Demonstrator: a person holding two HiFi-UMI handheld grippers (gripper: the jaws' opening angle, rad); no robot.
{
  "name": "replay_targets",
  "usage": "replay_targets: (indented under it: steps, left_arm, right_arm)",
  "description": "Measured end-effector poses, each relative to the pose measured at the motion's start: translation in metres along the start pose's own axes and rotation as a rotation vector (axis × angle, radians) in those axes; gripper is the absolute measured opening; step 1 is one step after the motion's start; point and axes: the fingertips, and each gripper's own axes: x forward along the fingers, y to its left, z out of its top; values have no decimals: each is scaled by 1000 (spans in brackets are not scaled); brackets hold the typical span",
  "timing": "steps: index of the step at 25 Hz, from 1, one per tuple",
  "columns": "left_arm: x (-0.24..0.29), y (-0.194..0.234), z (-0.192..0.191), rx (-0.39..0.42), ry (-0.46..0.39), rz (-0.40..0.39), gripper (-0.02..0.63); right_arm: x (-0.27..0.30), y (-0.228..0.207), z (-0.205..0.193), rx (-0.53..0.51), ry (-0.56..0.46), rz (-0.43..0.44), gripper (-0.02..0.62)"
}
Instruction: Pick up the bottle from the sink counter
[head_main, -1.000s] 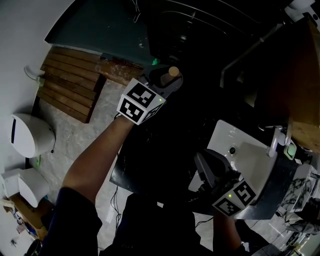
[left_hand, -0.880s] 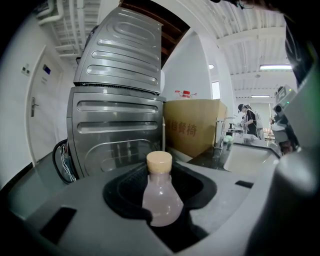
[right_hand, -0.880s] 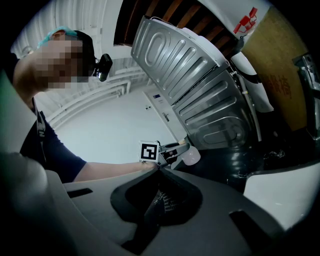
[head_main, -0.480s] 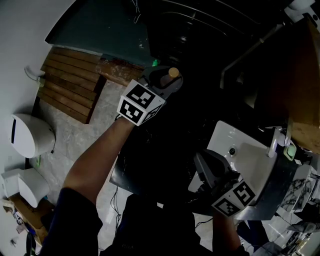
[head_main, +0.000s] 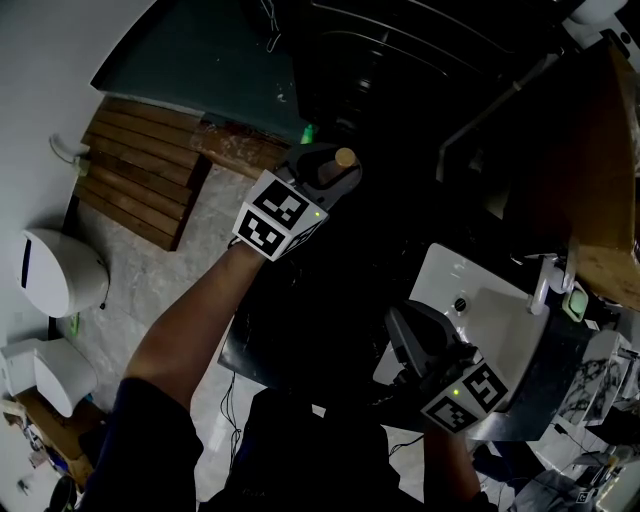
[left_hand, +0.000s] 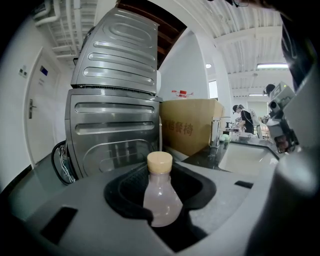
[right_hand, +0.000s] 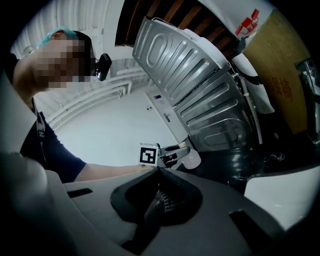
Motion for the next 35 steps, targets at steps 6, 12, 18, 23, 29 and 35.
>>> replay_targets:
  steps: [6,12,18,23,29,35]
  left_arm:
    - [-9,-9,7,-5,-15,-27,141]
    - [-16,-20,20,5,-34,-33,141]
    - [-30,-27,40,12,-59,-36,141]
    - [-43,-34,55,15,-79,-33,141]
    - [-61,-44,71,14,-90,-31,141]
    - [-78,-52,84,11,-100,-29,141]
  right_arm:
    - [-1,6,3,-10,-3,4,18]
    - [-7,9,8,-21,-15,12,18]
    - [-9,16,13,-32,-20,18,18]
    - [-13,23,19,-45,-26,26,18]
    - [-16,31,29,-63,-35,37,18]
    - [-20,40,39,-83,-42,49,18]
